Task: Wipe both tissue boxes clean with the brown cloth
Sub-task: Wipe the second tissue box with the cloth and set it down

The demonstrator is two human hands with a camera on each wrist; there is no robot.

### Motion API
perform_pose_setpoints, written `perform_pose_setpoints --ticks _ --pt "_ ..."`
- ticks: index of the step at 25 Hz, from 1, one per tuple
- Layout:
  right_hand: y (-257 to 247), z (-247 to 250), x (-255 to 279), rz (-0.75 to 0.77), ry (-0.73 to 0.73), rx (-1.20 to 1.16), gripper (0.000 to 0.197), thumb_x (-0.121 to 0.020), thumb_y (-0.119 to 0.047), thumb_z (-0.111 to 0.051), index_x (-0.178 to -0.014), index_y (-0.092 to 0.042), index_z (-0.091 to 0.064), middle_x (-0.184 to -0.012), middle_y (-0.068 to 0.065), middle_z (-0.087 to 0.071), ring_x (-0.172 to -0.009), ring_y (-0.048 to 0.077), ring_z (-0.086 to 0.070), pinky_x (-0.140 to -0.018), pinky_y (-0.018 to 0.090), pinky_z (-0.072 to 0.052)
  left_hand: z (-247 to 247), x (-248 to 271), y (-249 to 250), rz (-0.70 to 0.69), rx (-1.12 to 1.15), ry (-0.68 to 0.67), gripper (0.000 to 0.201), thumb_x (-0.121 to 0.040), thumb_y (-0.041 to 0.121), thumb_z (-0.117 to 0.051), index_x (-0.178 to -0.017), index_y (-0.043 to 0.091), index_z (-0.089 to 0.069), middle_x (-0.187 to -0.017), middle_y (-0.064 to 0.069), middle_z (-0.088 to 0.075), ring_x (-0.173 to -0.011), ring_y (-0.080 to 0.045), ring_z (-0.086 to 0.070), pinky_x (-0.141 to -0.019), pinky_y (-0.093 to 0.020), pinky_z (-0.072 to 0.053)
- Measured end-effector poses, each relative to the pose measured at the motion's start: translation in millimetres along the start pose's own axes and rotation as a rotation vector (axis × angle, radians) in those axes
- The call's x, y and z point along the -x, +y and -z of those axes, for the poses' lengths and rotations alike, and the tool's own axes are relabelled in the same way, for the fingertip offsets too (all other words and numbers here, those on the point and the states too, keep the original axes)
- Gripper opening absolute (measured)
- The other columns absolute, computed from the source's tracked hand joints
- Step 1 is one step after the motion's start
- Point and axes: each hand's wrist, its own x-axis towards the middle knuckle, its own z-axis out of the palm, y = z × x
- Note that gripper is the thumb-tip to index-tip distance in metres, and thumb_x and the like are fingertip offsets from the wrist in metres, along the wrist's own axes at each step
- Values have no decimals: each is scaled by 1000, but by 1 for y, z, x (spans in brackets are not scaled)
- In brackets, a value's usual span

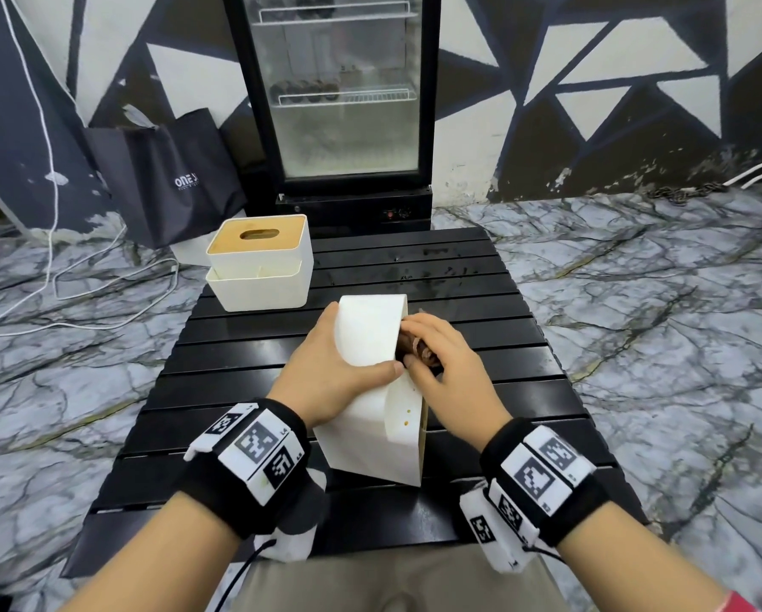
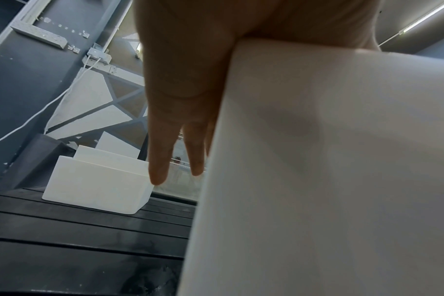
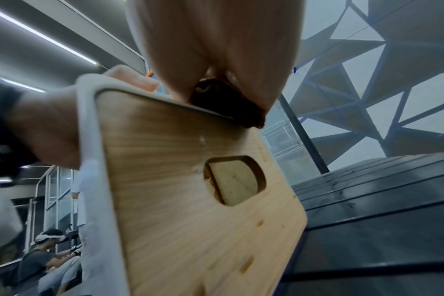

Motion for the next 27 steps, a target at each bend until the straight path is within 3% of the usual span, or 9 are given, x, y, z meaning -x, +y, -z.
perform_pose_setpoints --ticks 2,5,8,11,15,18,21,24,27 --pt "0 1 3 14 -9 -6 37 -86 -3 -55 -121 -15 -55 -124 -12 -46 -124 2 -34 -105 7 -21 0 0 -1 -3 7 -8 77 -51 50 -72 -120 36 -43 -110 23 -54 -100 13 -49 -72 -10 -37" --pt "2 4 -12 -6 -35 8 36 -87 -3 -53 -121 -15 -55 -126 -8 -48 -124 10 -39 -106 19 -26 1 -1 -3 -7 -3 -19 79 -50 52 -73 -121 37 -42 -111 24 -53 -103 12 -48 -75 -10 -37" --pt "1 6 -24 -16 -31 31 36 -86 -3 -52 -121 -13 -55 -128 -1 -49 -122 13 -41 -105 23 -28 1 -4 -2 -3 -10 -8 75 -52 48 -73 -119 36 -42 -109 24 -52 -101 10 -48 -73 -10 -36" --pt "1 6 -15 7 0 41 36 -85 -1 -53 -119 -15 -56 -122 -10 -48 -119 8 -41 -102 12 -25 2 -8 1 -2 -31 -12 68 -54 45 -71 -116 32 -45 -104 20 -53 -95 10 -49 -70 -10 -35" --pt "4 15 5 -23 60 -23 36 -84 1 -54 -115 -17 -58 -117 -13 -50 -114 2 -44 -97 3 -27 3 -21 3 28 -76 -18 68 -54 50 -74 -112 31 -45 -103 18 -55 -97 -5 -53 -71 -13 -37" --pt "4 23 14 -127 151 -90 34 -84 0 -55 -111 -21 -58 -110 -13 -54 -105 2 -50 -88 -2 -30 0 -33 1 79 -127 26 81 -49 66 -72 -115 28 -45 -115 6 -57 -105 -16 -55 -83 -29 -46" --pt "-5 23 24 -79 184 -107 36 -82 0 -57 -106 -27 -58 -108 -16 -54 -103 -3 -51 -88 1 -32 -1 -32 -2 69 -240 95 95 -44 84 -58 -120 30 -42 -123 6 -55 -113 -21 -53 -96 -45 -45" --pt "-11 13 31 0 144 -89 33 -78 -9 -57 -109 -22 -60 -113 -12 -53 -109 -5 -47 -95 6 -33 -2 -21 -4 80 -190 105 97 -48 81 -57 -127 28 -39 -126 5 -52 -117 -20 -51 -97 -41 -44" --pt "-12 1 38 48 91 -44 37 -77 -16 -57 -114 -20 -60 -119 -11 -52 -114 -1 -45 -101 12 -31 -4 -15 -4 80 -126 120 81 -63 65 -70 -125 23 -40 -123 4 -51 -113 -18 -51 -85 -31 -41"
